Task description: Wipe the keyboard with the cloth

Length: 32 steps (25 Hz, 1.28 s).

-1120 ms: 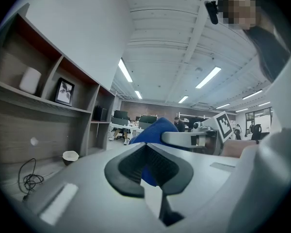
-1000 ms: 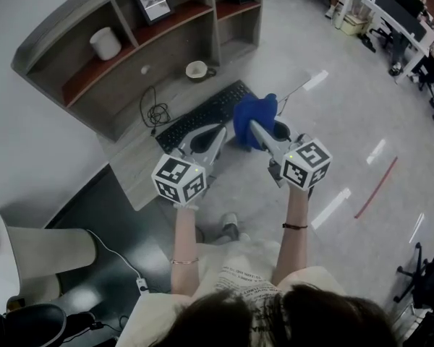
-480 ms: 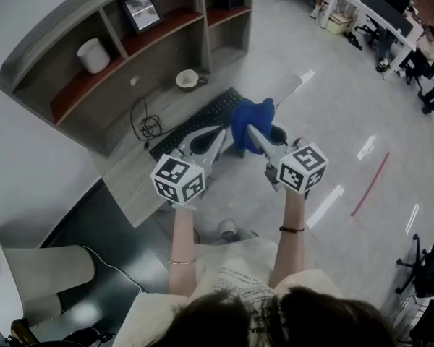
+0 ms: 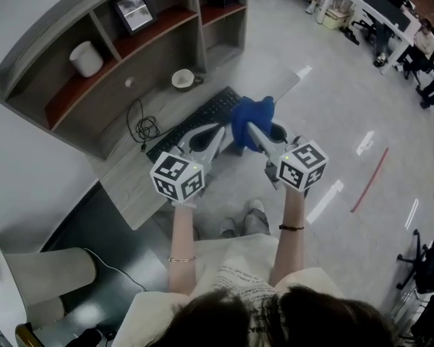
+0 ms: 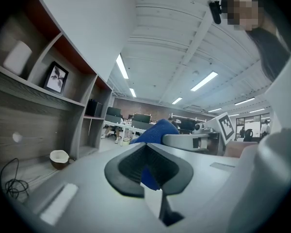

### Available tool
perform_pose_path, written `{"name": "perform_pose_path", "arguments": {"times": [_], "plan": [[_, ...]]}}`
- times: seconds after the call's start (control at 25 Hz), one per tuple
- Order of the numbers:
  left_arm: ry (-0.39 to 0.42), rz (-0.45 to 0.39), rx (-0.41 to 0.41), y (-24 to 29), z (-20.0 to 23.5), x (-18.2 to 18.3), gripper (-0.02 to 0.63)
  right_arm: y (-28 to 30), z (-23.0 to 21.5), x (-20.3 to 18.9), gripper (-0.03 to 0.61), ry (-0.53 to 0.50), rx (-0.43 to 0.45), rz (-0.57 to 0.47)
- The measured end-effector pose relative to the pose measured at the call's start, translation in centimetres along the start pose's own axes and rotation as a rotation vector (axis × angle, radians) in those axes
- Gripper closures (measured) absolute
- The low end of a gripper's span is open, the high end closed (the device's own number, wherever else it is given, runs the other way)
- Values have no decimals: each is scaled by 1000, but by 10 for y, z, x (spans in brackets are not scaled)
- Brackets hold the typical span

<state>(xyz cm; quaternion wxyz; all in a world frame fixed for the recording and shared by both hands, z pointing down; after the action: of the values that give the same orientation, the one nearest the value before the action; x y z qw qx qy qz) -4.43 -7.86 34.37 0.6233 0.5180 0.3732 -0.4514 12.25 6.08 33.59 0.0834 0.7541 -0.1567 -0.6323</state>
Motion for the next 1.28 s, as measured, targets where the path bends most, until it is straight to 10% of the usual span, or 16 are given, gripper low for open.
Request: {"name": "perform_pose_path", "arguments": {"times": [1.28], "plan": [[-137,-22,245,127,26,34,612,51,-173,42,520,-46,249,101]]}}
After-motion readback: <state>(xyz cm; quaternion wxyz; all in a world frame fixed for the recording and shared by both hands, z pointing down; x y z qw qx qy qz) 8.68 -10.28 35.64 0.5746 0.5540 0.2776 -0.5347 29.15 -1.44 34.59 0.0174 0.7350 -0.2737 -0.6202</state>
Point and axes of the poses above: the fingertips, and each gripper's own axes: y forward along the fingers, z to its left, x out of its top, the point moved 10 cm from there along -y, backward along the fingers, and after that the axes turned 15 degrees about z, right-handed, at the moved point
